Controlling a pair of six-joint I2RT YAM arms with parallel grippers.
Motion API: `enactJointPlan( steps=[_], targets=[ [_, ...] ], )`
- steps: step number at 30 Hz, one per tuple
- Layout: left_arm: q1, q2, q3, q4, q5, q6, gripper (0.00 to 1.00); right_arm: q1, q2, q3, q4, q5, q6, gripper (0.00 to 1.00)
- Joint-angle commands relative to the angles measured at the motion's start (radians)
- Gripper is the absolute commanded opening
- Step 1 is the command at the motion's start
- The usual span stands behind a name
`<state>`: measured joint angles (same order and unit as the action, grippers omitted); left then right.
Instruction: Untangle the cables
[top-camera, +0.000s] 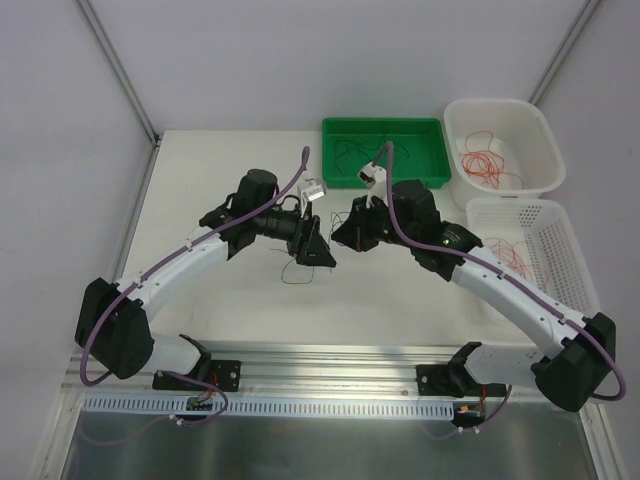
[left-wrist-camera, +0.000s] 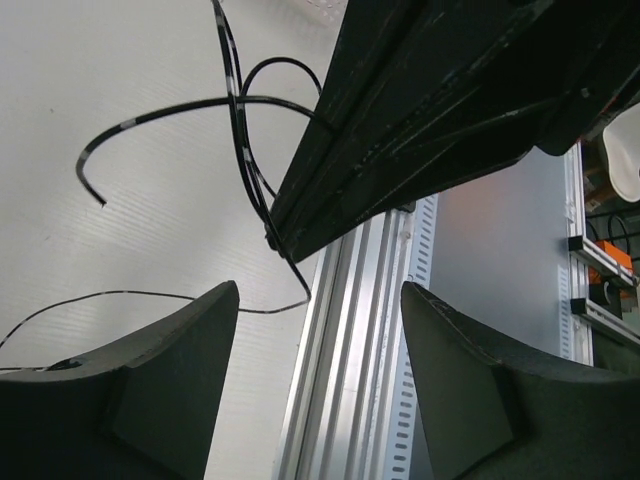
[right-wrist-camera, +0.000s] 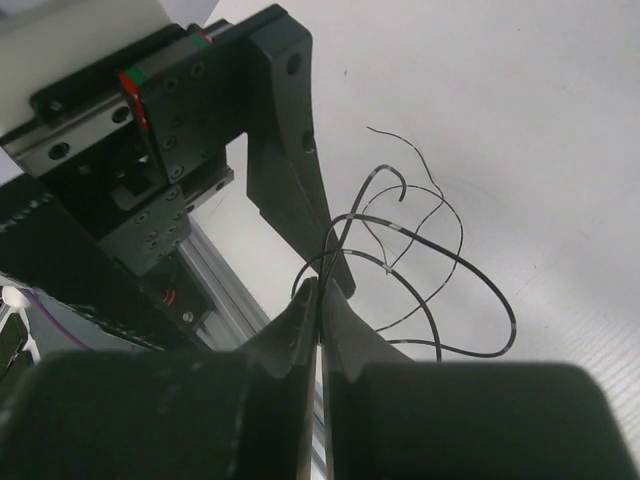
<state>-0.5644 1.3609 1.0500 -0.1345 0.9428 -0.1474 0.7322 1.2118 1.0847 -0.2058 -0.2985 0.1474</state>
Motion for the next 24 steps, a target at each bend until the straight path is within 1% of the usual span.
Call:
enactJointPlan(
  steps=[1, 4, 5, 6, 7, 8, 9, 10, 11, 14, 19, 22, 24],
  targets=[
    [-0.019, 0.004, -0.016, 0.084, -0.016, -0.012, 0.66, 0.016, 0.012, 0.015, 0.083, 0.009, 0.038, 0.03],
    [-0.02, 0.006, -0.019, 0.095, -0.036, -0.015, 0.61, 0.03, 0.025, 0.014, 0.111, 0.004, 0.049, 0.03],
    [-0.02, 0.003, -0.021, 0.098, -0.042, -0.015, 0.57, 0.038, 0.029, 0.014, 0.117, 0.002, 0.052, 0.03],
    [-0.02, 0.001, -0.022, 0.099, -0.05, -0.015, 0.48, 0.041, 0.034, 0.014, 0.124, 0.001, 0.053, 0.03],
    [-0.02, 0.0, -0.024, 0.099, -0.053, -0.014, 0.42, 0.044, 0.035, 0.014, 0.128, 0.001, 0.054, 0.03],
    [-0.02, -0.002, -0.024, 0.099, -0.055, -0.011, 0.34, 0.045, 0.035, 0.012, 0.131, -0.001, 0.055, 0.03],
    [-0.02, -0.006, -0.025, 0.099, -0.055, -0.011, 0.22, 0.047, 0.034, 0.012, 0.129, -0.001, 0.05, 0.03],
    [-0.019, -0.009, -0.028, 0.099, -0.062, -0.006, 0.04, 0.046, 0.032, 0.014, 0.125, 0.001, 0.046, 0.04],
    [-0.02, -0.013, -0.03, 0.099, -0.07, -0.006, 0.0, 0.045, 0.023, 0.015, 0.115, 0.013, 0.041, 0.07],
    [-0.014, -0.037, -0.041, 0.098, -0.134, -0.006, 0.0, 0.045, -0.01, 0.017, 0.072, 0.038, 0.008, 0.15],
    [0.029, -0.048, -0.039, 0.084, -0.187, -0.033, 0.0, 0.039, -0.07, 0.011, 0.011, 0.07, -0.028, 0.17],
    [0.049, -0.051, -0.036, 0.078, -0.191, -0.038, 0.0, 0.036, -0.092, 0.004, -0.001, 0.071, -0.049, 0.06],
    [0.054, -0.054, -0.038, 0.075, -0.202, -0.038, 0.0, 0.033, -0.097, 0.004, -0.012, 0.075, -0.057, 0.03]
  ],
)
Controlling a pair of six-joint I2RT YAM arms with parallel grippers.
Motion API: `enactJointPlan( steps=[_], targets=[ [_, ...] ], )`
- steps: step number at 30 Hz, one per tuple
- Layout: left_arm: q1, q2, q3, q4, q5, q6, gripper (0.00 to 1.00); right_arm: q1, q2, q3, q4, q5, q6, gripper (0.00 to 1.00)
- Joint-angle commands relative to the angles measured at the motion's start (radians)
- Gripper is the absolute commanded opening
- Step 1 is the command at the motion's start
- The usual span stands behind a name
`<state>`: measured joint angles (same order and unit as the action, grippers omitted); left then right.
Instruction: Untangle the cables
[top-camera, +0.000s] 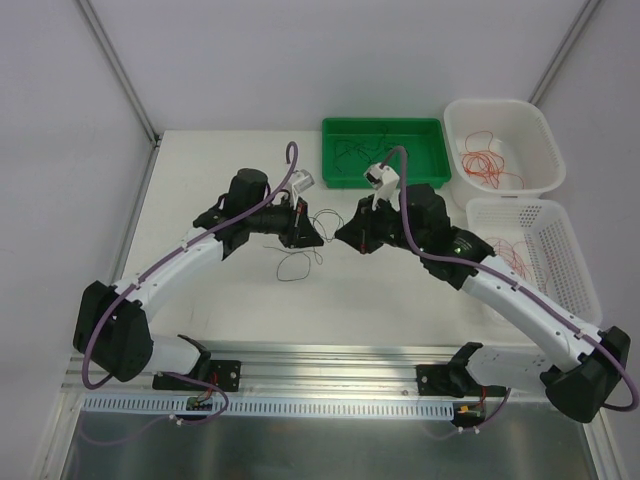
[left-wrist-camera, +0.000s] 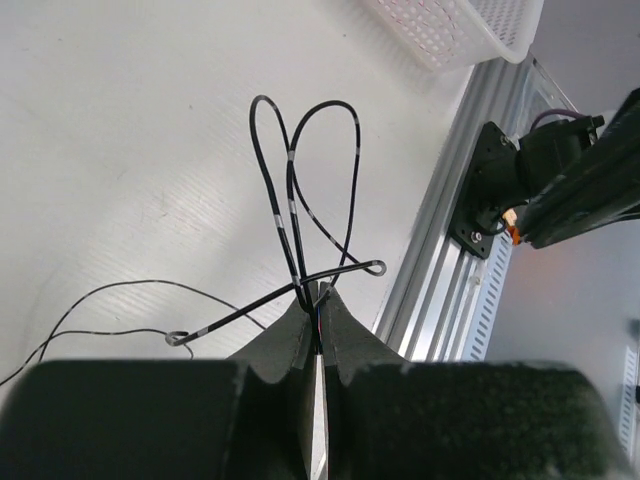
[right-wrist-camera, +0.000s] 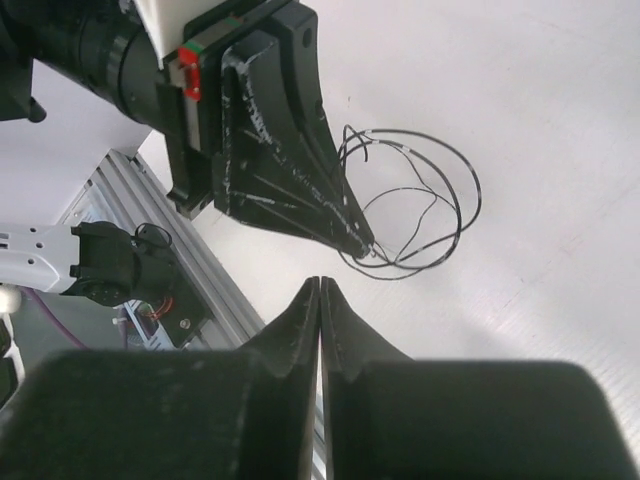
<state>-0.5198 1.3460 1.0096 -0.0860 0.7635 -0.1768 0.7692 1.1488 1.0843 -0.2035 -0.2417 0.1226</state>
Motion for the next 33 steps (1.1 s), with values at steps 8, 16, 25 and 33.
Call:
enactJointPlan(
  steps=[8, 16, 25, 33],
  targets=[
    [0.01, -0.05, 0.004, 0.011, -0.023, 0.01, 0.0, -0.008, -0.003, -0.018, 0.048, -0.037, -0.034, 0.13],
    [0.01, -0.048, 0.006, 0.008, -0.007, 0.011, 0.0, -0.007, 0.075, 0.0, 0.121, -0.079, -0.032, 0.27],
    [0.01, -0.045, 0.009, 0.006, 0.003, 0.013, 0.0, -0.007, 0.167, 0.04, 0.17, -0.119, -0.028, 0.29],
    [0.01, -0.028, 0.014, -0.008, -0.021, 0.014, 0.0, -0.007, 0.143, 0.06, 0.156, -0.111, -0.057, 0.05]
  ],
)
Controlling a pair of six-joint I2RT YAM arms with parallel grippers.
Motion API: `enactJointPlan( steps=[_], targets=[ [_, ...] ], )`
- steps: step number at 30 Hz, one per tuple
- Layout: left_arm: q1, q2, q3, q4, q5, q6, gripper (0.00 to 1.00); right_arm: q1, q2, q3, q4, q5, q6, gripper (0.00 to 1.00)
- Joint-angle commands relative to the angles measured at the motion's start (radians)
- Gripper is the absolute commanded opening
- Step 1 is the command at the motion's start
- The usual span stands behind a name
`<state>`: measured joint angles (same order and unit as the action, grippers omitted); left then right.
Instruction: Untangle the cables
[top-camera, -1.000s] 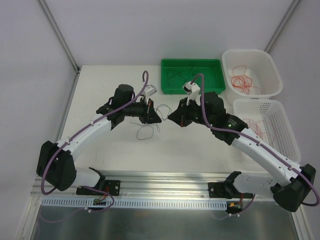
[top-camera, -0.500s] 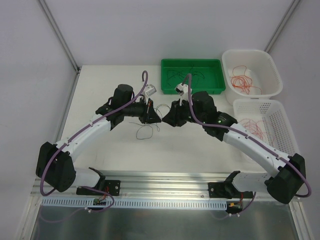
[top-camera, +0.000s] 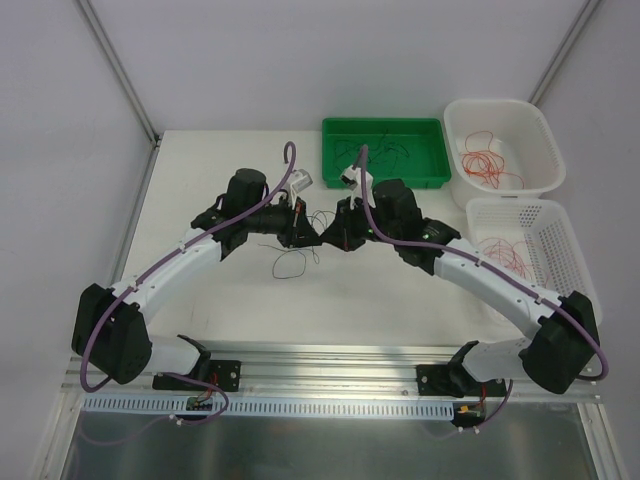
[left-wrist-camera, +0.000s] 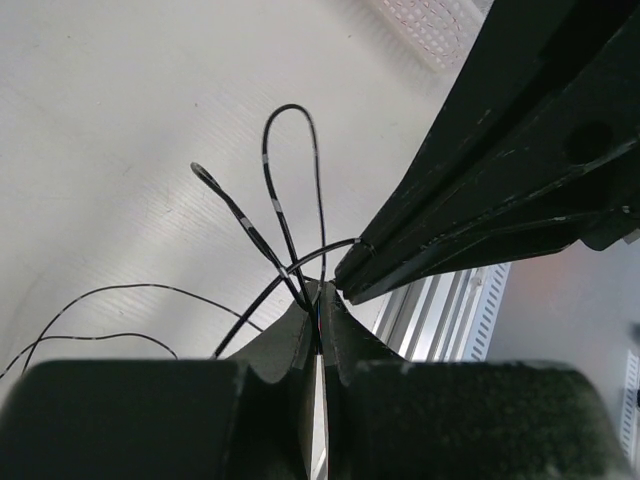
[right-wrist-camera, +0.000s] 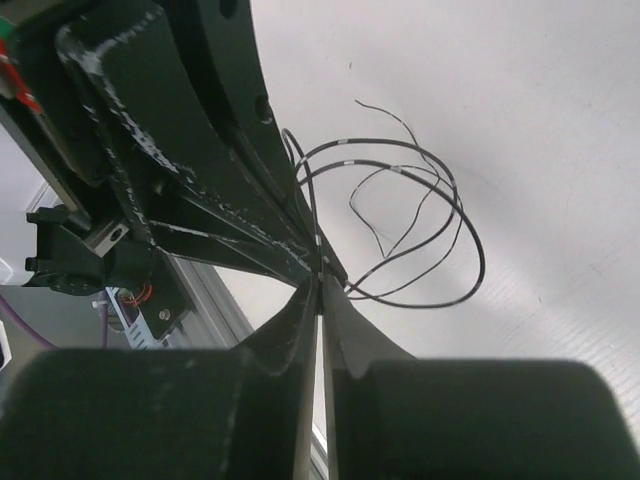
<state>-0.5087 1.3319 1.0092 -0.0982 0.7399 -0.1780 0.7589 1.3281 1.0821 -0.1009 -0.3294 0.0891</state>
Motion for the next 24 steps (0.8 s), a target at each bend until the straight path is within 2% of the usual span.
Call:
enactJointPlan(
  steps=[1, 7, 15, 20, 24],
  targets=[
    [-0.001, -0.011, 0.017, 0.0, -0.003, 0.014, 0.0, 0.003, -0.046, 0.062, 0.044, -0.01, -0.037, 0.04],
    [0.015, 0.012, 0.031, -0.026, -0.037, 0.0, 0.0, 0.0, -0.158, 0.035, -0.005, 0.038, -0.083, 0.01],
    [0.12, 0.019, 0.032, -0.029, -0.034, -0.07, 0.0, -0.018, -0.268, -0.068, -0.026, 0.07, -0.101, 0.01],
    [0.16, 0.036, 0.037, -0.031, -0.008, -0.095, 0.0, -0.053, -0.326, -0.126, -0.034, 0.164, -0.092, 0.01],
    [0.194, 0.016, 0.031, -0.043, -0.043, -0.095, 0.0, -0.107, -0.363, -0.122, -0.077, 0.234, -0.058, 0.01]
  ],
)
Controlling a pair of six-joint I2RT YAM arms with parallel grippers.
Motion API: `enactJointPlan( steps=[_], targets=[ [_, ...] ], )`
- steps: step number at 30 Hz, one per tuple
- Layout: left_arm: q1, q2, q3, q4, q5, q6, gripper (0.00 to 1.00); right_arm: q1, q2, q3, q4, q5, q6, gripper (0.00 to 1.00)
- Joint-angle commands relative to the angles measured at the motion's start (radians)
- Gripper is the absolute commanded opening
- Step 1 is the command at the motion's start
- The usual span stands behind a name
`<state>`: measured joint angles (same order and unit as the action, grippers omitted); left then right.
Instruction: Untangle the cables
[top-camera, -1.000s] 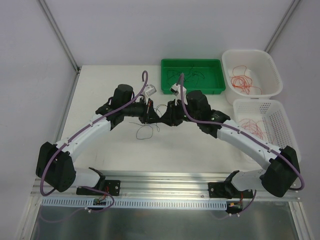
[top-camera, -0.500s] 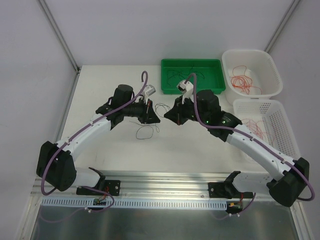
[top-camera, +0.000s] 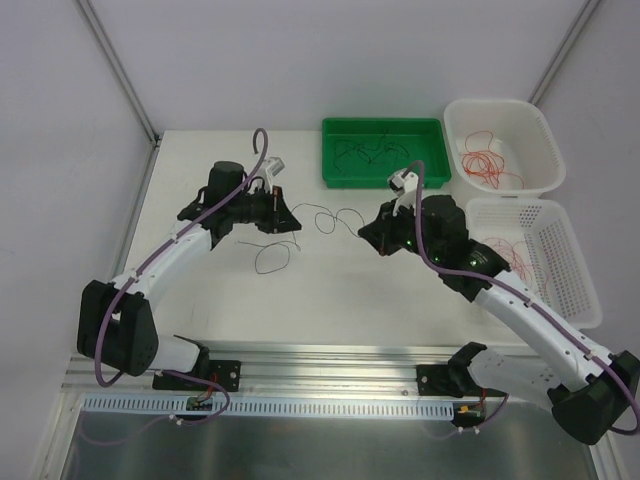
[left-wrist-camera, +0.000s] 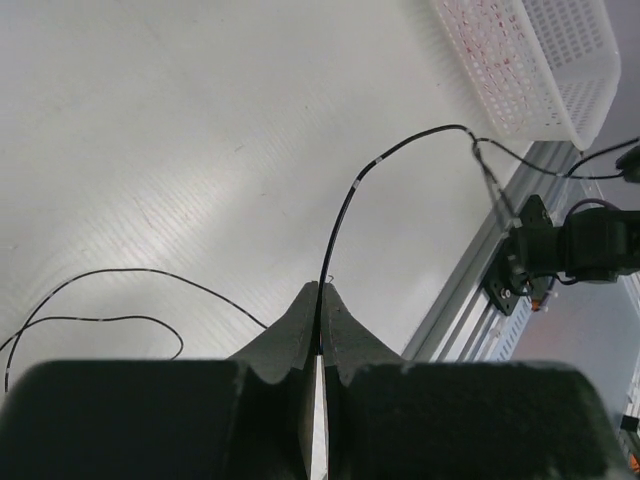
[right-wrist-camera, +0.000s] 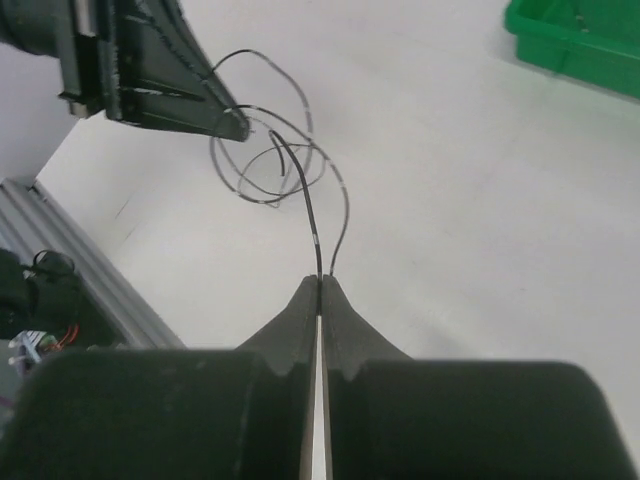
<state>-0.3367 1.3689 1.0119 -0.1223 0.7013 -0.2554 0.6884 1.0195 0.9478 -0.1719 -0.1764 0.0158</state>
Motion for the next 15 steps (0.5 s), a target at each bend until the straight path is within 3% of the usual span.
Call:
enactJointPlan(
  steps=[1, 5, 8, 11, 15],
  targets=[
    [0.037, -0.025, 0.03, -0.028, -0.05, -0.018, 0.0, -0.044, -0.067, 0.019, -0.02, 0.112, 0.007, 0.01],
    [0.077, -0.048, 0.051, -0.121, -0.271, -0.007, 0.0, -0.102, -0.14, 0.095, -0.113, 0.17, -0.042, 0.01],
    [0.106, -0.051, 0.074, -0.213, -0.452, -0.01, 0.0, -0.15, -0.167, 0.132, -0.181, 0.3, -0.057, 0.01],
    [0.139, -0.057, 0.08, -0.25, -0.522, -0.027, 0.0, -0.191, -0.209, 0.125, -0.199, 0.373, -0.044, 0.01],
    [0.156, -0.062, 0.079, -0.254, -0.514, -0.042, 0.0, -0.22, -0.219, 0.089, -0.228, 0.387, -0.019, 0.01]
  ],
)
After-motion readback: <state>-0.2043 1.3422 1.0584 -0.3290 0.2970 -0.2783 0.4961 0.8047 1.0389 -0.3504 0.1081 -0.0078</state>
